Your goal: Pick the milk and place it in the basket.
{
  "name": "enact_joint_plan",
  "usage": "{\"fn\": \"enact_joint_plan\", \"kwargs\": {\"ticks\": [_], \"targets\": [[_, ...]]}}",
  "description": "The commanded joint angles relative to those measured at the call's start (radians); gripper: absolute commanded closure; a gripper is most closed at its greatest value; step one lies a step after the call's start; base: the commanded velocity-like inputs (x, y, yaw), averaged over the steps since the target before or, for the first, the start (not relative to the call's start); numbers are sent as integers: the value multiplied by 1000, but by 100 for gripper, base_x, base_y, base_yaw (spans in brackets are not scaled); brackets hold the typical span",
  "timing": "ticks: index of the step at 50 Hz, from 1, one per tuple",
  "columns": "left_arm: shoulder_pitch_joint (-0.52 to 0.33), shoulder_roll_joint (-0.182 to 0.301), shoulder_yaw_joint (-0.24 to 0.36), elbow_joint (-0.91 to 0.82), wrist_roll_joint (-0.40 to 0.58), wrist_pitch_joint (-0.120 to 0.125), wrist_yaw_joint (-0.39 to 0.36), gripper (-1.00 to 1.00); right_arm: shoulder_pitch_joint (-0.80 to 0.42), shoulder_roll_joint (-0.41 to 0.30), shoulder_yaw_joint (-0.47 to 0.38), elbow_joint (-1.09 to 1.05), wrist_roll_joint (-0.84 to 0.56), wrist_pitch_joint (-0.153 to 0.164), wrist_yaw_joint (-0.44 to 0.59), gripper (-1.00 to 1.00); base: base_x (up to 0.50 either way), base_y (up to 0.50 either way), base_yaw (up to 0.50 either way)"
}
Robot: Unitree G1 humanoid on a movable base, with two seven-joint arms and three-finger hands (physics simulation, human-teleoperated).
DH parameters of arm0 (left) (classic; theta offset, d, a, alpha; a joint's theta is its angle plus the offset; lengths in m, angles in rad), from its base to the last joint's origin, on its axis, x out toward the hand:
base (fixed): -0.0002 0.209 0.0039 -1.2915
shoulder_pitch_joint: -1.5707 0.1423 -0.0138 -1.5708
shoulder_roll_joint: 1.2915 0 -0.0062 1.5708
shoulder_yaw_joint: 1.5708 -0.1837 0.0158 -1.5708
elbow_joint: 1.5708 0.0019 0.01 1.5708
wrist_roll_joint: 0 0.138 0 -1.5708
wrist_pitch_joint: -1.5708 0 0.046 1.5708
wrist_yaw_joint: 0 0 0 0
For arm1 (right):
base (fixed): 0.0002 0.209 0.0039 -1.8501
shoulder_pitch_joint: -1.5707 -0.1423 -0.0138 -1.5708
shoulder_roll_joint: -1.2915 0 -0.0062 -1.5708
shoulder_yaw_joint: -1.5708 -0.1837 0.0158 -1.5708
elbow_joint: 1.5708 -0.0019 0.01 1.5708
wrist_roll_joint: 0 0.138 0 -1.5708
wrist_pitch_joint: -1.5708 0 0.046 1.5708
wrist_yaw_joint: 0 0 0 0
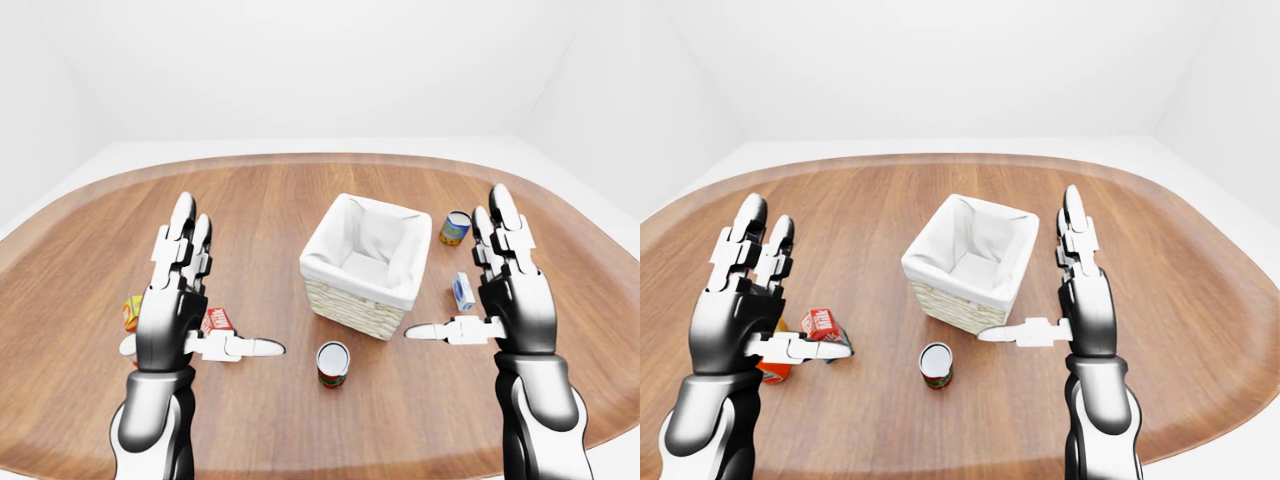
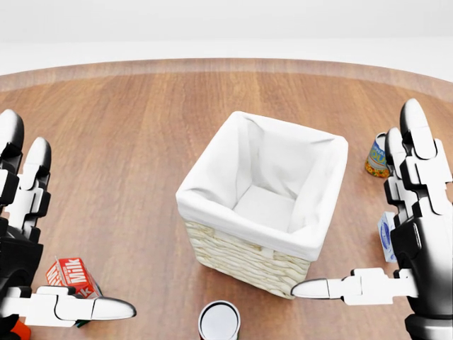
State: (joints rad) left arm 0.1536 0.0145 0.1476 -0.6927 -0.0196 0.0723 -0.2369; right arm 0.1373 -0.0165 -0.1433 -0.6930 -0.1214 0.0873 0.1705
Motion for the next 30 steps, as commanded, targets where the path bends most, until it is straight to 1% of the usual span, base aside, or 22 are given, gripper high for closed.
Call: {"fn": "enact_joint_plan", "kwargs": {"ticks": [1,3,5,8,11,14,16,17,19,20,21,22,23,27,30], "targets": [[-9,4,1,35,-6,-19,-1,-100,7,2,2,-2,4,0,4,-100,25,0,0],[-10,5,2,38,-5,-22,0,-100,6,2,1,-5,3,0,4,-100,25,0,0],[-7,4,1,31,-6,-21,0,-100,4,1,2,2,1,0,3,-100,25,0,0],[-4,3,-3,31,0,-28,0,-100,4,1,0,2,5,0,4,-100,25,0,0],[-17,7,3,55,5,-36,4,-100,6,2,-3,-3,10,0,3,-100,25,0,0],[-44,19,15,108,17,-60,8,-100,17,4,3,-6,11,0,8,-100,8,0,0],[-95,37,42,193,23,-75,24,-100,17,4,5,-4,10,0,10,-100,0,0,0],[-117,48,51,241,33,-92,34,-100,17,4,5,-3,10,0,11,-100,0,0,0],[-143,60,61,299,23,-127,42,-100,18,4,4,-3,12,-3,13,-100,0,0,0],[-158,69,67,333,40,-136,60,-100,18,4,4,-6,13,0,13,-100,0,0,0],[-167,75,68,354,39,-144,63,-100,18,5,4,-7,14,0,14,-100,0,0,0],[-176,82,70,377,37,-157,63,-100,18,5,4,-8,14,0,14,-100,0,0,0],[-183,87,72,396,38,-160,68,-100,19,5,5,-8,14,0,14,-100,0,0,0],[-210,109,84,447,40,-160,83,-100,20,6,3,-13,17,0,16,-100,0,0,0],[-230,135,103,486,73,-160,97,-100,19,6,5,-8,16,-1,14,-100,0,0,0]]}}
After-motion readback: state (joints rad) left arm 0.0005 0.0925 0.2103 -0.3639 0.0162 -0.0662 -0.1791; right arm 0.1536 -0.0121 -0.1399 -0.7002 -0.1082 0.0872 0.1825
